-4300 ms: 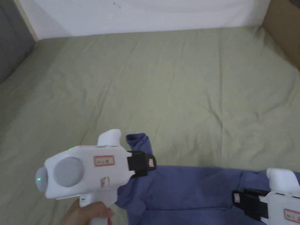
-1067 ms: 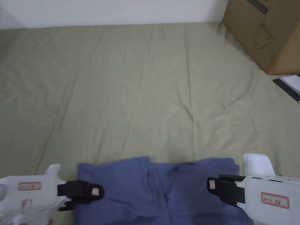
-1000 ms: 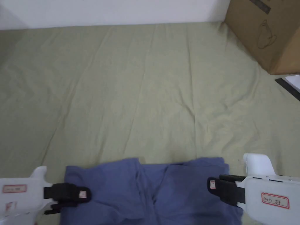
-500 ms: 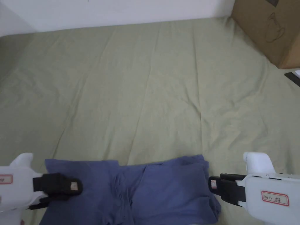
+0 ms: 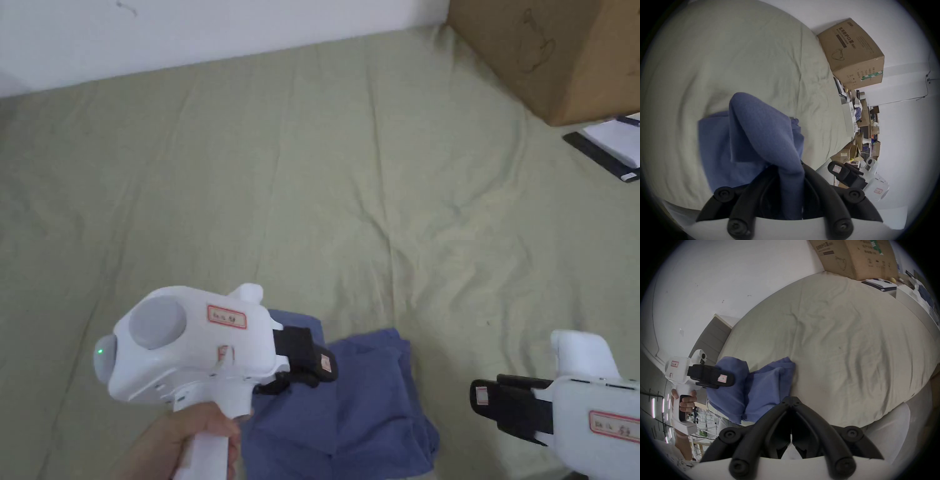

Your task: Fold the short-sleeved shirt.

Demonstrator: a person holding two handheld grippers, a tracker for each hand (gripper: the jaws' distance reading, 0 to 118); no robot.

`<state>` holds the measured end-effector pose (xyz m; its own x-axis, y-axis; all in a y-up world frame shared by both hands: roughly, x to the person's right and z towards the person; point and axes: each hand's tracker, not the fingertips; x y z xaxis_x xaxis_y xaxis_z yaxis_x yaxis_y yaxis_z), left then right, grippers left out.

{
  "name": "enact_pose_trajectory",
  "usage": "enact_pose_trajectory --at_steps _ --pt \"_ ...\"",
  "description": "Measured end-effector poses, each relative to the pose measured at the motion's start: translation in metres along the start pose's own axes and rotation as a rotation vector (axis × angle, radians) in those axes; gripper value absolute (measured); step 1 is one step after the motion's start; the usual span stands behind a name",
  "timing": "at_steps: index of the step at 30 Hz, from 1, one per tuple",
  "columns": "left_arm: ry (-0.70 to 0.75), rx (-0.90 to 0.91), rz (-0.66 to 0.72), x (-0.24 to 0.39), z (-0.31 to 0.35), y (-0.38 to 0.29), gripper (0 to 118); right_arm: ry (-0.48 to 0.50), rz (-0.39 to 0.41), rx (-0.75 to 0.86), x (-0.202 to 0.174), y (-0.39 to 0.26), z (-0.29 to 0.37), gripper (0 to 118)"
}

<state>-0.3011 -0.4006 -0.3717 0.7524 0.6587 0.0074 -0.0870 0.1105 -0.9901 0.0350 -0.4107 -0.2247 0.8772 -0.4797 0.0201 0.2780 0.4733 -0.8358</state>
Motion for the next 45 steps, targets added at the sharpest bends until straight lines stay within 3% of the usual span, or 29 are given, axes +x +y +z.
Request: enact_pose_trajectory --at_steps 3,4,6,7,8,13,17,18,19,20,21,24,29,34,37,40,45 --pt "0.016 -0.071 -0.048 0.015 -0.025 0.004 11 -0.006 -0.04 0.005 0.012 -0.001 0.002 0" --pt "0.027 -0.105 -0.081 0.022 -0.031 0.003 22 -0.01 -0.048 0.006 0.014 -0.002 0.002 0" --pt "-0.014 -0.152 -0.112 0.027 -0.038 0.004 81 -0.02 -0.06 0.004 0.018 -0.003 0.0 0" --pt "-0.039 -0.168 -0.108 0.027 -0.039 0.005 105 -0.021 -0.066 0.003 0.019 -0.003 -0.001 0" --pt "-0.049 -0.155 -0.095 0.03 -0.039 0.001 116 -0.02 -0.07 0.003 0.02 -0.004 -0.001 0" --pt "-0.053 0.009 -0.057 0.017 0.002 0.007 116 -0.009 -0.073 -0.008 0.02 -0.006 -0.005 0" --pt "0.007 0.093 -0.029 -0.005 0.033 0.003 112 0.0 -0.066 -0.016 0.018 -0.006 -0.009 0" --pt "0.012 0.116 -0.045 -0.011 0.038 -0.001 101 0.004 -0.068 -0.015 0.018 -0.006 -0.01 0" --pt "0.021 0.133 -0.052 -0.015 0.041 -0.004 76 0.008 -0.069 -0.015 0.017 -0.006 -0.011 0" --pt "0.033 0.134 -0.052 -0.015 0.039 -0.011 26 0.011 -0.068 -0.016 0.017 -0.006 -0.012 0" --pt "0.05 0.123 -0.048 -0.018 0.033 -0.013 3 0.011 -0.067 -0.015 0.016 -0.005 -0.013 0" --pt "0.066 0.096 -0.056 -0.024 0.011 -0.019 3 0.017 -0.059 -0.015 0.015 -0.004 -0.014 0" --pt "-0.057 0.013 -0.091 -0.003 -0.042 -0.027 3 0.015 -0.058 -0.012 0.018 -0.003 -0.012 0" --pt "0.035 -0.127 -0.186 0.025 -0.113 -0.033 3 0.002 -0.072 -0.008 0.026 -0.007 -0.004 0" --pt "-0.03 -0.14 -0.171 0.033 -0.128 -0.034 3 -0.013 -0.081 0.001 0.031 -0.009 0.005 0" --pt "0.006 -0.158 -0.187 0.039 -0.136 -0.031 3 -0.028 -0.088 -0.002 0.034 -0.01 0.009 0" --pt "-0.145 -0.104 -0.177 0.034 -0.102 -0.031 3 -0.019 -0.063 -0.01 0.021 -0.007 0.005 0"
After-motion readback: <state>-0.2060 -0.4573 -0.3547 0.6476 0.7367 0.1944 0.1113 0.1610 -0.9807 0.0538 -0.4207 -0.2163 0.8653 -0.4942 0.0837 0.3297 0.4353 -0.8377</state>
